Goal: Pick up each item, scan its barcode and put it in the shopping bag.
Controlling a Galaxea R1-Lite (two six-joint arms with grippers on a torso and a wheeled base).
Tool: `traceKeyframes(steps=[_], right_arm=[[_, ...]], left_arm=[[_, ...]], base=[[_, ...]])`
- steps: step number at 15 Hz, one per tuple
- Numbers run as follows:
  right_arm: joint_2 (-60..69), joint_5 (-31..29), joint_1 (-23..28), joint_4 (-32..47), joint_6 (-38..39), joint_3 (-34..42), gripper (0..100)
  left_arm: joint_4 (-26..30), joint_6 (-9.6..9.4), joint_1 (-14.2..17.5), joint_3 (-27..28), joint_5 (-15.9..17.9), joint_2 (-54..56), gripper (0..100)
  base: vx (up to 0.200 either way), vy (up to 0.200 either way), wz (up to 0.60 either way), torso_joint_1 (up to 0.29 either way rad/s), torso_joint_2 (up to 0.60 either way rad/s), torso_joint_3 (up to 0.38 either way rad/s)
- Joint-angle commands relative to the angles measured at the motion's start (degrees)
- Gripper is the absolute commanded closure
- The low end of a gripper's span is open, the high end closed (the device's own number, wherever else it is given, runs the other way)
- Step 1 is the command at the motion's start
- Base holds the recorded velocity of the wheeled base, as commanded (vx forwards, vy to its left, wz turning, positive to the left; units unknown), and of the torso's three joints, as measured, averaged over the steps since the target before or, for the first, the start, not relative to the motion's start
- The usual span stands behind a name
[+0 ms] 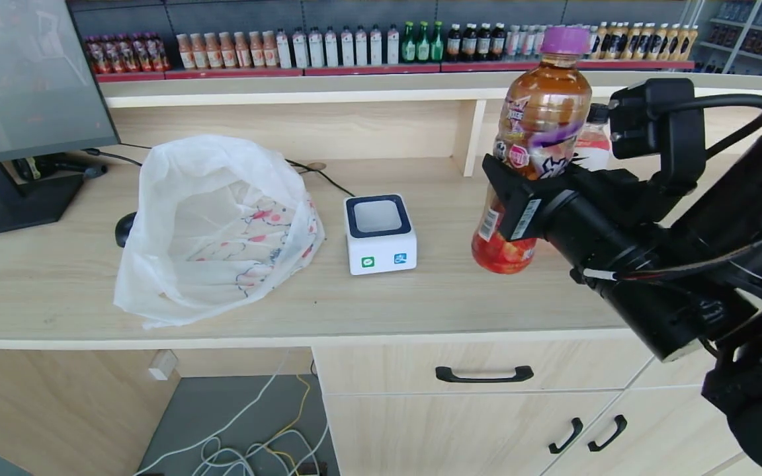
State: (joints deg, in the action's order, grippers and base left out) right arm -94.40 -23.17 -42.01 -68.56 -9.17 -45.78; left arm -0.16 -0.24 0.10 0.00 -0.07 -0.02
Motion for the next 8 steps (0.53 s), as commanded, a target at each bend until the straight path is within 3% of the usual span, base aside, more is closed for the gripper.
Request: traceKeyframes(steps=[1, 8], right_arm=[[5.8, -0.6, -2.4, -0.1, -0.1, 2.8, 100], [16.2, 1.7, -2.5, -0.3, 3.1, 17.7, 100]], left_arm=[[0.0, -0.02, 0.0, 0.0, 0.0, 0.0, 0], [0.0, -0.02, 0.0, 0.0, 0.0, 0.0, 0]], base=[[0.0, 0.0, 0.0, 0.0, 0.0, 0.0], [0.0, 0.0, 0.0, 0.0, 0.0, 0.0]])
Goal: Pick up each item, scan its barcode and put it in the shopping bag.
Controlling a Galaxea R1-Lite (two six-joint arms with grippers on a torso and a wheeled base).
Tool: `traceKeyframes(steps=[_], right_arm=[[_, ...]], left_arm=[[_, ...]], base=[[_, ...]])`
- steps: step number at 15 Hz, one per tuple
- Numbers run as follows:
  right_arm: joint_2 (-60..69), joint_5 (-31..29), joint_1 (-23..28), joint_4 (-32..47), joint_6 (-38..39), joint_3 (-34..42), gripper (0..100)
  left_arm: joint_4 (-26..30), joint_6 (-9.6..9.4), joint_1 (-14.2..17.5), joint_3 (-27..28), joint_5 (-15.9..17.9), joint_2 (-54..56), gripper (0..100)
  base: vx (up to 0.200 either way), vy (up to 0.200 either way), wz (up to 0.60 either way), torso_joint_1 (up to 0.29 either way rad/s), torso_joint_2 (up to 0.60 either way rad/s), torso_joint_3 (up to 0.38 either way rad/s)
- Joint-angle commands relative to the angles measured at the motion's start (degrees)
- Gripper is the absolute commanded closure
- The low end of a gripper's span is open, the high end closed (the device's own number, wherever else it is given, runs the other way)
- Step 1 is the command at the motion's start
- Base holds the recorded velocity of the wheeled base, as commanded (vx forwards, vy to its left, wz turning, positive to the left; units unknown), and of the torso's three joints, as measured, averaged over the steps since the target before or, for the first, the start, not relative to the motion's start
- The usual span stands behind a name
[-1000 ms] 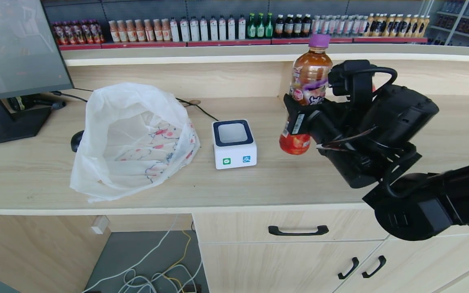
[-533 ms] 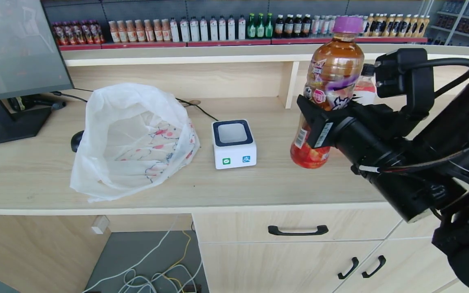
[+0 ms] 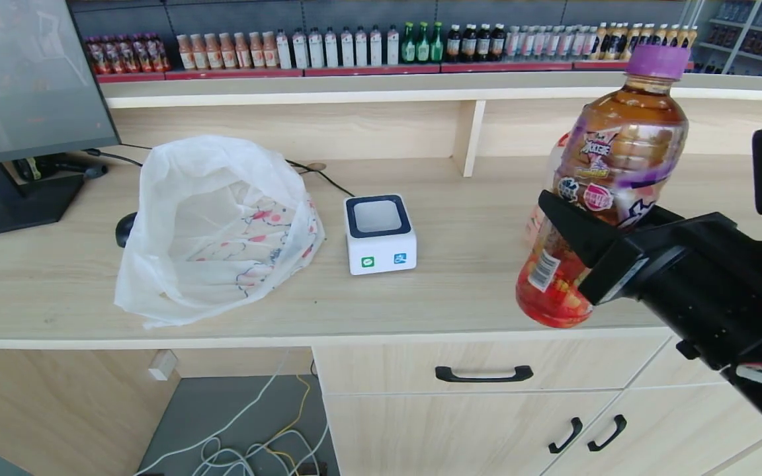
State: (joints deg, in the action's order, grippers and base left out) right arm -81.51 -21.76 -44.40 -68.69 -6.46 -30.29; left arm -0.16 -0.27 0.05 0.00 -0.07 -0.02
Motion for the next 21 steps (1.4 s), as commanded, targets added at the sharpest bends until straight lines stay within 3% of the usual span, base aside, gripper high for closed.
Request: traceKeyframes(steps=[1, 8, 13, 16, 21], right_arm=[[4.3, 2.6, 0.0, -0.1, 1.5, 3.0, 100], [-0.2, 20.3, 0.8, 0.1, 16.4, 1.1, 100], [-10.4, 37.8, 0.6, 0.1, 17.3, -8.9, 100], [-14.3, 42.3, 0.4, 0.1, 20.0, -14.3, 100], [-14.7, 53.0, 0.4, 0.0, 23.2, -15.5, 100]], left_arm=[[0.0, 0.0, 0.0, 0.0, 0.0, 0.0, 0], [0.0, 0.0, 0.0, 0.0, 0.0, 0.0, 0], [0.0, 0.0, 0.0, 0.0, 0.0, 0.0, 0], [0.0, 0.0, 0.0, 0.0, 0.0, 0.0, 0], [0.0, 0.0, 0.0, 0.0, 0.0, 0.0, 0]], base=[[0.0, 0.0, 0.0, 0.0, 0.0, 0.0], [0.0, 0.0, 0.0, 0.0, 0.0, 0.0], [0.0, 0.0, 0.0, 0.0, 0.0, 0.0], [0.0, 0.0, 0.0, 0.0, 0.0, 0.0], [0.0, 0.0, 0.0, 0.0, 0.0, 0.0]])
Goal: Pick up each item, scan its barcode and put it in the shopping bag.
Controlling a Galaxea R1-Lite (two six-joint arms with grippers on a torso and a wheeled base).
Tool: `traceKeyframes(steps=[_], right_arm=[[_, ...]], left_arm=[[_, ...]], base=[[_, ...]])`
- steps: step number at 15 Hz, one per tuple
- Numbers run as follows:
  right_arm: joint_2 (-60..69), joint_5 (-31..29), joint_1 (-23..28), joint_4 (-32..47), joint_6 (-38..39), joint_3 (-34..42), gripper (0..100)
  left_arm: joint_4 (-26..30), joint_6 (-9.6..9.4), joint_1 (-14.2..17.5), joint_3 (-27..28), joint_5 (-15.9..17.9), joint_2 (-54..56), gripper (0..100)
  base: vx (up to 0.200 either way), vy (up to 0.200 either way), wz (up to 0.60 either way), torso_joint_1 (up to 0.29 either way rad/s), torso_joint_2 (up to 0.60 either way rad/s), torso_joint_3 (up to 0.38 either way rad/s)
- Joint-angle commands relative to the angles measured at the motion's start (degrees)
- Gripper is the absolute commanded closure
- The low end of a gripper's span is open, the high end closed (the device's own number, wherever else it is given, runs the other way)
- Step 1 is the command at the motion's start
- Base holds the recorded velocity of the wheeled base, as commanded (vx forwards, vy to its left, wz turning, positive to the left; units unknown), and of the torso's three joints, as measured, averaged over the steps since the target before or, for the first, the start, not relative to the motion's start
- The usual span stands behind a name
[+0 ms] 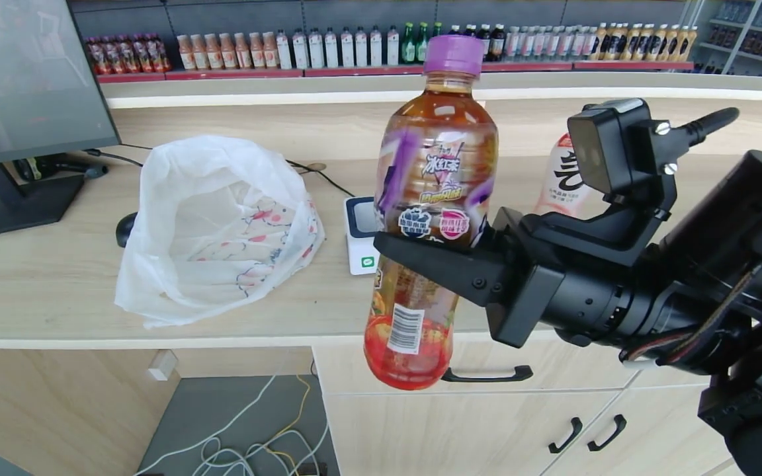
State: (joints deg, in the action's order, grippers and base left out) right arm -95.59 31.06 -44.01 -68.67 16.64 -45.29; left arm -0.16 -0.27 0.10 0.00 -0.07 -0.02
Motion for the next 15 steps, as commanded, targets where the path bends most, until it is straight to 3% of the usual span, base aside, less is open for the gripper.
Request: traceKeyframes(steps=[1, 4, 15], right_arm=[[-0.6, 0.4, 0.0, -0.1, 0.8, -1.1, 100], [-0.8, 2.2, -0.1, 0.2, 3.6, -4.9, 100], [0.4, 2.8, -2.0, 0.1, 7.6, -5.2, 100]], left_arm=[[0.0, 0.0, 0.0, 0.0, 0.0, 0.0, 0], [0.0, 0.0, 0.0, 0.0, 0.0, 0.0, 0], [0.0, 0.0, 0.0, 0.0, 0.0, 0.0, 0]], base=[[0.0, 0.0, 0.0, 0.0, 0.0, 0.0], [0.0, 0.0, 0.0, 0.0, 0.0, 0.0], [0.0, 0.0, 0.0, 0.0, 0.0, 0.0]])
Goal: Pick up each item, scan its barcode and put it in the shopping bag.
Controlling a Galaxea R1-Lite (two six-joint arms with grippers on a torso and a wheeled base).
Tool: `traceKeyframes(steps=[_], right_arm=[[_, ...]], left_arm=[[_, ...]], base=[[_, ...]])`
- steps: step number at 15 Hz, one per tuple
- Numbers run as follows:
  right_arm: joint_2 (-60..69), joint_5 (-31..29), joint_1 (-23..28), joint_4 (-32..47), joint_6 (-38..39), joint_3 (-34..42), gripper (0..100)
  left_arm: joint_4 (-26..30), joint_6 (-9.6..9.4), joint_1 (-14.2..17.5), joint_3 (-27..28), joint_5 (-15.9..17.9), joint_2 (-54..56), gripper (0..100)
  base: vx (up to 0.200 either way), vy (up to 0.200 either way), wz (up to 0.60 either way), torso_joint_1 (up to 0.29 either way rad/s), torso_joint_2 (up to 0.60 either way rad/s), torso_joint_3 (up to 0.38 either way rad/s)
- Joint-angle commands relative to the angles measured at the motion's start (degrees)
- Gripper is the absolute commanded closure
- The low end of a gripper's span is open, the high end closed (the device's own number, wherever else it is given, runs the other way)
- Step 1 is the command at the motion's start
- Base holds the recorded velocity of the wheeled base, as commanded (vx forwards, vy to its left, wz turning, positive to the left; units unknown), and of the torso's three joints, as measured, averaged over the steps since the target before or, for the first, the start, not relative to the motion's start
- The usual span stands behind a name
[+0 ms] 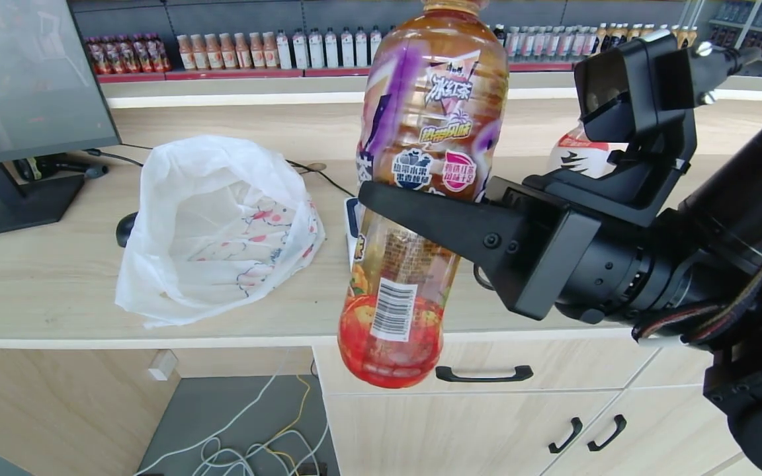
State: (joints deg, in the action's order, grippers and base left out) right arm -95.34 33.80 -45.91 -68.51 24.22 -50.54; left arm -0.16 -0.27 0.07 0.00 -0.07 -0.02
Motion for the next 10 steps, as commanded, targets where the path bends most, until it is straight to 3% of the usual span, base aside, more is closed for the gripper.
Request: traceKeyframes(steps=[1, 10], right_arm=[[0.2, 0.0, -0.5, 0.0, -0.1, 0.0, 100], [1.2, -0.5, -0.8, -0.1, -0.2, 0.8, 100]], left_arm=[[0.0, 0.0, 0.0, 0.0, 0.1, 0.0, 0], [0.0, 0.0, 0.0, 0.0, 0.1, 0.0, 0]], base=[[0.0, 0.0, 0.0, 0.0, 0.0, 0.0], [0.0, 0.0, 0.0, 0.0, 0.0, 0.0]])
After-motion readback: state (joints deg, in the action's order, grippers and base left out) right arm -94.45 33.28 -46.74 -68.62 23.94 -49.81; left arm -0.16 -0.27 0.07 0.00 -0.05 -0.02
